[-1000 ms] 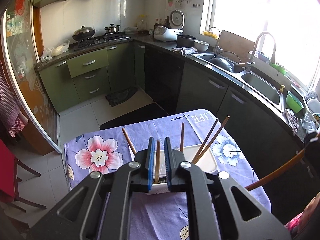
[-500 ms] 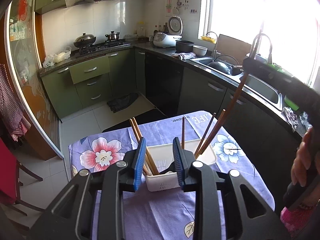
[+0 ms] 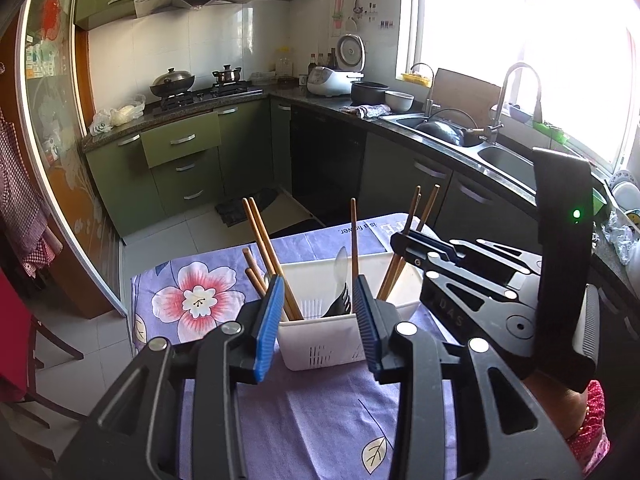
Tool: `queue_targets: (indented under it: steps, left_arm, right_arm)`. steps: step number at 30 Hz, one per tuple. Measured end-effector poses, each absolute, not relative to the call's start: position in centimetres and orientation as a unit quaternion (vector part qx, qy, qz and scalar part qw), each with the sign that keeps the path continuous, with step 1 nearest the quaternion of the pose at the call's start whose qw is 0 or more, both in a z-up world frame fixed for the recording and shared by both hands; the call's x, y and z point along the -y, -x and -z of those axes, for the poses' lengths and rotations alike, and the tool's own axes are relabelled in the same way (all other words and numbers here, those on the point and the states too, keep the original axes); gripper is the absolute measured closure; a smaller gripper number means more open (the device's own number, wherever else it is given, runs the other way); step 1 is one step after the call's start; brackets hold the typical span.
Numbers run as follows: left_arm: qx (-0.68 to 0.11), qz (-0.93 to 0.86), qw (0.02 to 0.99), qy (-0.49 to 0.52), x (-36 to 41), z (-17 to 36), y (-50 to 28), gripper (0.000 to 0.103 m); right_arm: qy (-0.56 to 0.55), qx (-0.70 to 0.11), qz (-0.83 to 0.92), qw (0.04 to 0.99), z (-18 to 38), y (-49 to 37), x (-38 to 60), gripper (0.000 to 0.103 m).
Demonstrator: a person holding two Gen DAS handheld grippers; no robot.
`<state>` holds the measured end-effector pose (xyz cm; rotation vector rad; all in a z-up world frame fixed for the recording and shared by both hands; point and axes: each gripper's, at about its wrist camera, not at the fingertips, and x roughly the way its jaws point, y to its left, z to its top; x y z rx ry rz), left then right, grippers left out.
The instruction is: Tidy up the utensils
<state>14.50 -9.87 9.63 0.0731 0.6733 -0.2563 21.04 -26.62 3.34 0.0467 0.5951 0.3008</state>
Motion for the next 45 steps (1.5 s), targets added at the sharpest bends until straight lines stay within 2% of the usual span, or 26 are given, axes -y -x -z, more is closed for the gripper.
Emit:
queue_targets:
  steps: [2, 4, 6, 8, 13, 21, 26, 36, 45]
  left_arm:
    - [-0.331, 0.125, 0.935, -0.035, 10.0, -9.5, -14.4, 0.068]
    - [-0.330, 0.124, 0.935, -0.034, 9.8, -9.4, -14.3, 0.068]
    - [-0.326, 0.120, 0.937, -0.034, 9.7, -9.3, -14.0, 0.068]
    - [-0.324, 0.117, 0.938, -0.032, 9.5, -9.2, -13.7, 0.066]
    - [-0.308, 0.105, 0.945, -0.031, 8.8, -8.7, -11.7, 0.054]
    - [-0.303, 0.086, 0.949, -0.023, 7.7, -5.6, -7.7, 0.045]
    - [-0.288, 0.069, 0.955, -0.018, 6.9, -3.9, -5.0, 0.031]
    - [-0.254, 0.056, 0.966, -0.003, 6.1, -4.0, -1.2, 0.007]
    - [-0.262, 0.045, 0.964, 0.014, 5.5, -3.9, -0.6, 0.006]
  right_arm:
    - [-0.020, -0.291, -0.146, 0.945, -3.0, -20.8, 26.5, 0.093]
    - [-0.019, -0.284, -0.145, 0.947, -3.1, -20.0, 26.5, 0.077]
    - [-0.022, -0.274, -0.148, 0.950, -3.6, -18.7, 26.7, 0.076]
    - [-0.030, -0.261, -0.154, 0.953, -4.1, -17.0, 27.2, 0.071]
    - [-0.041, -0.231, -0.151, 0.960, -4.0, -11.3, 28.8, 0.043]
    - [-0.060, -0.229, -0.117, 0.965, -0.3, -4.4, 32.2, 0.023]
    - [-0.052, -0.222, -0.100, 0.969, 0.7, -1.5, 33.2, 0.006]
    - [-0.030, -0.197, -0.081, 0.977, -0.4, 2.1, 32.6, 0.005]
    - [-0.029, -0.205, -0.084, 0.975, -0.6, 2.3, 32.4, 0.005]
